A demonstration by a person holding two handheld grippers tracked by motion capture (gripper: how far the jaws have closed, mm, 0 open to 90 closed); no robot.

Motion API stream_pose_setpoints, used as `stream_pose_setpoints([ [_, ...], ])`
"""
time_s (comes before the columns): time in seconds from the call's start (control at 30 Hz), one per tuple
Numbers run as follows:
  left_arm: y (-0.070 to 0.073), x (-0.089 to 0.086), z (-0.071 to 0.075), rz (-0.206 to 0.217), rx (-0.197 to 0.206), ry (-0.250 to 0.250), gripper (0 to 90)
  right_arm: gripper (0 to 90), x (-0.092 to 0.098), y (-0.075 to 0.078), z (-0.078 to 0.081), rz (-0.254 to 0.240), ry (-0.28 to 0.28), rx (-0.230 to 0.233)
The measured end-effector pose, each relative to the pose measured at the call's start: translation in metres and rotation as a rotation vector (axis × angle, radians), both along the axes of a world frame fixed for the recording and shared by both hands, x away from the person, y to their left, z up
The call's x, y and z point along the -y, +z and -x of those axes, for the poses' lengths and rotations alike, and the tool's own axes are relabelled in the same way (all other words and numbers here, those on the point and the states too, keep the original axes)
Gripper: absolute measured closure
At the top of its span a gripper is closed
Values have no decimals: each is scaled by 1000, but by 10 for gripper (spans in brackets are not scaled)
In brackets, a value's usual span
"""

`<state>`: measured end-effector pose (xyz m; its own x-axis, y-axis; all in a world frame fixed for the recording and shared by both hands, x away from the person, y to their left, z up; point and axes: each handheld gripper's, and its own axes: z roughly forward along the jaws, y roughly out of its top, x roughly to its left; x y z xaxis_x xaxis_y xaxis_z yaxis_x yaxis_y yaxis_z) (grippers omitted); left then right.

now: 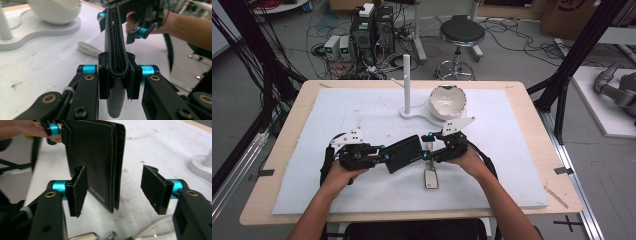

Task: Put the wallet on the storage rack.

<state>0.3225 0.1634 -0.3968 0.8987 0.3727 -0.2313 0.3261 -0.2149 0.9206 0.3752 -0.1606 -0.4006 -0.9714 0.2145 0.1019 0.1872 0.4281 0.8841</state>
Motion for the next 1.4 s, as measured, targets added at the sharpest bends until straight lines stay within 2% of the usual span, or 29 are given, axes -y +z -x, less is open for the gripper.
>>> stream_pose_setpoints([
  [0.17,4,4,-1,51,-4,-64,759,533,-1,0,3,-22,72,-44],
  [0.2,5,5,-1,54,-2,-68,758,632,-1,1,3,-29,94,-51],
  [0.23,6,5,-2,57,-3,-63,755,690,0,2,4,-30,107,-50],
  [0.3,6,5,-4,71,-17,-34,746,723,1,3,4,-30,106,-38],
  [0.33,5,5,-5,93,-30,-3,703,759,2,4,5,-42,110,-36],
  [0.37,5,4,-7,110,-48,25,617,780,3,6,5,-52,117,-35],
  [0.4,5,5,-8,115,-53,43,511,787,4,8,7,-51,96,0],
  [0.47,5,6,-9,108,-50,68,479,790,4,9,8,-48,89,13],
  [0.53,5,7,-8,92,-39,63,509,792,5,10,8,-36,86,20],
  [0.57,6,8,-7,78,-25,60,639,792,6,10,9,-20,82,34],
  [0.6,6,8,-7,70,-20,54,639,792,6,10,9,-20,82,34],
  [0.63,6,8,-6,73,-13,35,749,791,8,9,8,-24,78,19],
  [0.67,6,8,-5,73,0,24,758,779,9,10,7,-31,76,3],
  [0.73,7,9,-3,80,16,9,762,768,10,9,7,-36,76,9],
  [0.8,7,9,-3,92,15,-4,766,739,12,10,6,-48,76,-9],
  [0.83,7,9,-3,102,14,-12,768,727,13,10,6,-63,80,-33],
  [0.93,8,9,-3,115,14,-17,768,733,14,10,6,-76,86,-34],
  [1.0,8,10,-4,122,7,13,762,784,16,12,6,-89,93,-29],
  [1.03,8,10,-5,123,-1,41,727,790,17,14,7,-92,87,-25],
  [1.13,8,7,-8,82,-27,126,484,794,21,19,9,-69,59,18],
  [1.33,4,-17,-8,73,-9,263,409,794,48,35,4,-55,-59,110],
  [1.4,4,-26,-8,47,13,324,386,794,58,43,1,-42,-109,137],
])
